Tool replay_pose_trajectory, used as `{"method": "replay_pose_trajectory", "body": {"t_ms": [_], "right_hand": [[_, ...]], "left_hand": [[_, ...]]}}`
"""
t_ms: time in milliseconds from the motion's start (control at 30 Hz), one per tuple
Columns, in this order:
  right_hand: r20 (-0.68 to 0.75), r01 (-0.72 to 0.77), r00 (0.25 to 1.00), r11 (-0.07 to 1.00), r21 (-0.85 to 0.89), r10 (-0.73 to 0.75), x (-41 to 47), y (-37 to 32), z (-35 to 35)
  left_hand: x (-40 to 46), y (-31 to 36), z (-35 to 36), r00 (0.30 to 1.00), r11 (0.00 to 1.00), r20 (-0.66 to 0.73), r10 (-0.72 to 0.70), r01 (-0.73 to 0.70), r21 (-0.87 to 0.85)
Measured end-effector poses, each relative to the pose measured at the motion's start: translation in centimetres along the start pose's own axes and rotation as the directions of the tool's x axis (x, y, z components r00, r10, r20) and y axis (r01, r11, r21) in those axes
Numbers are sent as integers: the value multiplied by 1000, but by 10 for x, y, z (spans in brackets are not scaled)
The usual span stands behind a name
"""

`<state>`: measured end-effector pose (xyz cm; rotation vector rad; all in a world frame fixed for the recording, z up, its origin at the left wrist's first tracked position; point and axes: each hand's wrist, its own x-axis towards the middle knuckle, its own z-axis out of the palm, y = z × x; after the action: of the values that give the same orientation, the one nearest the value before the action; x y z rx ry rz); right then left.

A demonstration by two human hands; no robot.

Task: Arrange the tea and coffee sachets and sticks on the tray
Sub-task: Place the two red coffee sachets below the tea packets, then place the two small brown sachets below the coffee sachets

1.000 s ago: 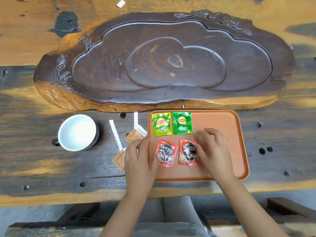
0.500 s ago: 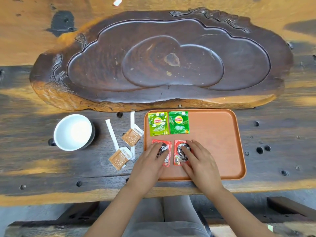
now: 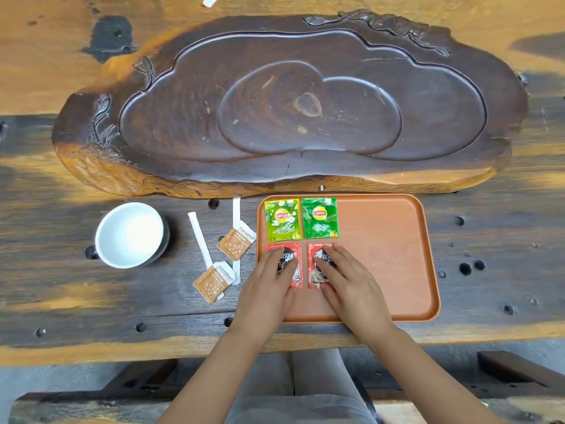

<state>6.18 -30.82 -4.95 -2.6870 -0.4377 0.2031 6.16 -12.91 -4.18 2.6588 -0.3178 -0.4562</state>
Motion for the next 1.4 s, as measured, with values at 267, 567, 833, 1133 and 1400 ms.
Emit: {"method": "replay_pose_trajectory", "body": {"t_ms": [267, 567, 833, 1133, 1400], "right_hand": [[10, 8, 1000, 1000, 11, -8, 3, -2, -2], [10, 1, 1000, 999, 37, -1, 5, -1, -1], [-126, 33, 992, 987, 160, -13, 28, -28, -8], [222, 308, 928, 951, -2, -300, 120, -84, 28], [250, 382, 904, 918, -106, -347, 127, -91, 38]], "left_hand": [[1, -1, 4, 1000, 1000, -4, 3, -3, 1], [-1, -1, 4, 1000, 1000, -17, 13, -14, -27], [-27, -33, -27, 943, 975, -291, -160, 106, -193], [-58, -78, -30, 934, 944, -135, -331, 330, -35], [-53, -80, -26, 923, 942, -194, -333, 318, -103]]}}
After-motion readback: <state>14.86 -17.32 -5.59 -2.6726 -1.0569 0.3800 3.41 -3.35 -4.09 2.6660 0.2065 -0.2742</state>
